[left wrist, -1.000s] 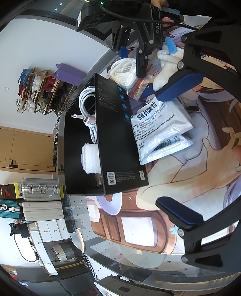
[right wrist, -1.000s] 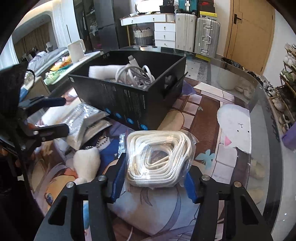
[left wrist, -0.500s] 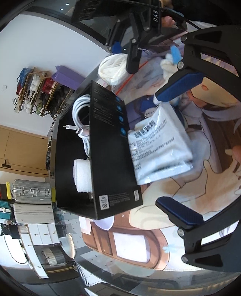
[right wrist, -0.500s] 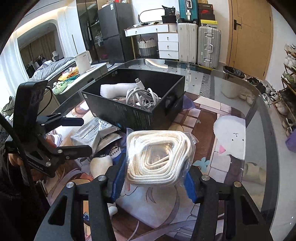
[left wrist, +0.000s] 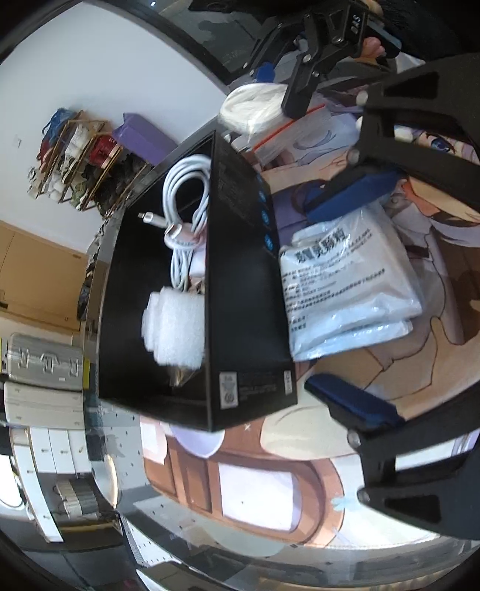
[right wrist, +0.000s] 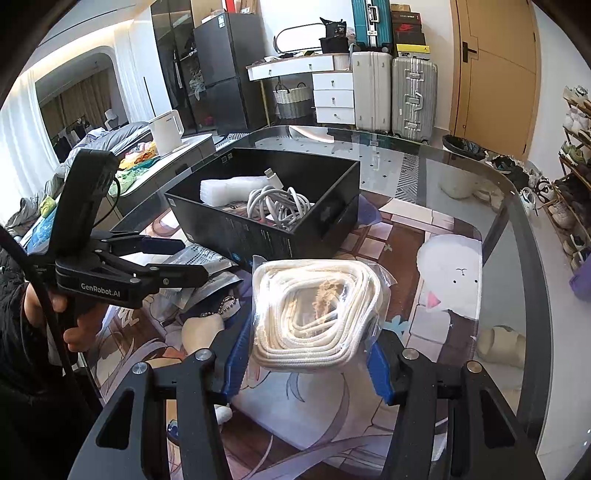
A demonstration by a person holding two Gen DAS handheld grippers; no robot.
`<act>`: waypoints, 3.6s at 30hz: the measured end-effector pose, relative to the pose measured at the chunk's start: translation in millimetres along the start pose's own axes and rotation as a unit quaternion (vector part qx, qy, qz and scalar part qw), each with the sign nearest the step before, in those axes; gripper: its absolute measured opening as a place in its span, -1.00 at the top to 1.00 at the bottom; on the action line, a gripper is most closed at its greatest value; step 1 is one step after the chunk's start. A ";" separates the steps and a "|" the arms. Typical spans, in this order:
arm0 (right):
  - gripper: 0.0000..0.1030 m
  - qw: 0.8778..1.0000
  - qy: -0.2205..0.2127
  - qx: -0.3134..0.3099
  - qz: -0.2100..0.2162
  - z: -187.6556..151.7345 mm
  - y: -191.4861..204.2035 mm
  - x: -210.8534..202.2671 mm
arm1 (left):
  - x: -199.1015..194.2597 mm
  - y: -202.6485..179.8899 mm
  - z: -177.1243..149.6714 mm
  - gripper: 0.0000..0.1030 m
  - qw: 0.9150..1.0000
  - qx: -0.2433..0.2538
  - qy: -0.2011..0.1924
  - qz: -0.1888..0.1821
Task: Organize soft objects
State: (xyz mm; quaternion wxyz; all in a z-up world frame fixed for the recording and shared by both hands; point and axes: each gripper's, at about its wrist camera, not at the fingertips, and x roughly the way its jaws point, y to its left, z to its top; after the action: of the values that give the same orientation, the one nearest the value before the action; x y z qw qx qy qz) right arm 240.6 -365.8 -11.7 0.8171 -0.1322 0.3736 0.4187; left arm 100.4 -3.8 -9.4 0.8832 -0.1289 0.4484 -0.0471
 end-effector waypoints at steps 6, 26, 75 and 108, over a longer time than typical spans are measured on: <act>-0.07 1.000 0.000 0.000 0.000 0.2 0.2 1.9 | -3.7 -3.1 -4.1 0.32 1.000 0.015 -0.005 -0.003; -0.07 1.000 -0.022 -0.016 0.001 6.5 13.7 -10.5 | -43.9 11.5 -12.9 0.64 0.998 0.034 -0.058 -0.001; -0.07 0.997 -0.076 -0.026 0.014 16.7 22.3 -41.6 | -38.9 -10.1 -20.5 0.01 0.991 0.114 -0.062 0.025; -0.08 0.997 -0.065 -0.031 0.014 16.4 23.2 -34.1 | -23.3 -20.5 -48.1 -1.00 0.993 0.113 0.015 0.031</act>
State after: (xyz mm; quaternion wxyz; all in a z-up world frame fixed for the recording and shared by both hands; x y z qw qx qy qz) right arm 217.9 -362.8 26.3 0.8291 -0.1242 0.3084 0.4494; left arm 48.5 -27.8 -12.9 0.8864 -0.0141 0.4570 -0.0723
